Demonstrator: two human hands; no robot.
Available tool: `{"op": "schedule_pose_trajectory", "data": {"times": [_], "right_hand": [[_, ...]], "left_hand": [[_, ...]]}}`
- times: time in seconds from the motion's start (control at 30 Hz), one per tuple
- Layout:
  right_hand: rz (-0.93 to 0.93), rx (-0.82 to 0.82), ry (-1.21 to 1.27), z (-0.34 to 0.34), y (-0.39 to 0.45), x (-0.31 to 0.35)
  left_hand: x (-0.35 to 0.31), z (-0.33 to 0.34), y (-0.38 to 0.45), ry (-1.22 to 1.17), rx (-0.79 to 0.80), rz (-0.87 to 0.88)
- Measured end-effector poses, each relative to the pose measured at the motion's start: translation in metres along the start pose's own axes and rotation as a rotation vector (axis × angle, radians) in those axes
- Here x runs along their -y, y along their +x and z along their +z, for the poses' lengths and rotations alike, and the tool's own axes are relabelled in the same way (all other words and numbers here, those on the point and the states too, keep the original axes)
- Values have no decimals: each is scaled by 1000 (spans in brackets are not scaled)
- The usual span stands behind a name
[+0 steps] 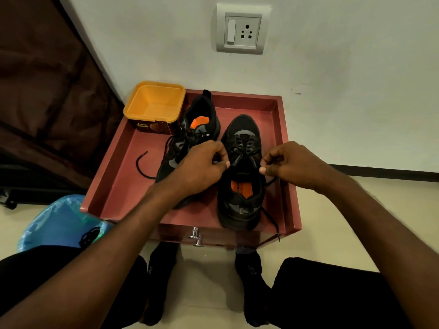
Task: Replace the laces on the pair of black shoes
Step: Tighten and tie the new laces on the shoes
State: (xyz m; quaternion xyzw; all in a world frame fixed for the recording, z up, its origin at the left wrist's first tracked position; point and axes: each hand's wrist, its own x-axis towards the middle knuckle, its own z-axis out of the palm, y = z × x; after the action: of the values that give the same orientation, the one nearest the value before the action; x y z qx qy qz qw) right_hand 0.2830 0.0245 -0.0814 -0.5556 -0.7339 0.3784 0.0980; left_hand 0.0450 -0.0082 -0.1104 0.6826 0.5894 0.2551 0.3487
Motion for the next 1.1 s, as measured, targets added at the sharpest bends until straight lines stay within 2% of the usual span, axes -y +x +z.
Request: {"op": "schedule_pose_trajectory", "data": {"times": [0.07, 0.2, 0.27, 0.33, 0.4, 0.47, 0.57, 0.67, 0.73, 0.8, 0.9, 0.97, 1.1], "right_hand": [[26, -8, -1, -2, -1, 3], [224, -147, 312, -26, -9, -3], [284, -149, 272, -36, -15, -11], [261, -66, 156, -34, -18, -13], [179, -8, 153, -25, -15, -8], [88, 22, 184, -14, -10, 2], [-12, 2, 60, -8, -4, 11], [17, -60, 34, -9, -2, 9], [80, -45, 62, -8, -3, 8], [153, 2, 104, -9, -4, 11], [282, 128, 296, -18, -11, 28], [253, 161, 449, -25, -18, 42], [133, -2, 621, -33, -18, 67]], "left_hand": [[-5, -9, -1, 4, -14, -30], [-3, -32, -6, 30, -107, -73], [0, -38, -7, 63, -114, -99], [-1, -37, -8, 168, -69, -98], [-5, -33, -8, 193, -18, -60], [-11, -26, -6, 155, -4, -21], [-20, -11, -2, 180, -15, -14], [-18, -4, 0, 179, -78, -65], [-18, -8, 0, 161, -114, -102], [-21, -14, -1, 88, -26, -162], [-31, -29, -6, -105, 185, -306], [-43, -40, -8, -165, 137, -305], [-73, -52, -3, -368, -67, -107]]}}
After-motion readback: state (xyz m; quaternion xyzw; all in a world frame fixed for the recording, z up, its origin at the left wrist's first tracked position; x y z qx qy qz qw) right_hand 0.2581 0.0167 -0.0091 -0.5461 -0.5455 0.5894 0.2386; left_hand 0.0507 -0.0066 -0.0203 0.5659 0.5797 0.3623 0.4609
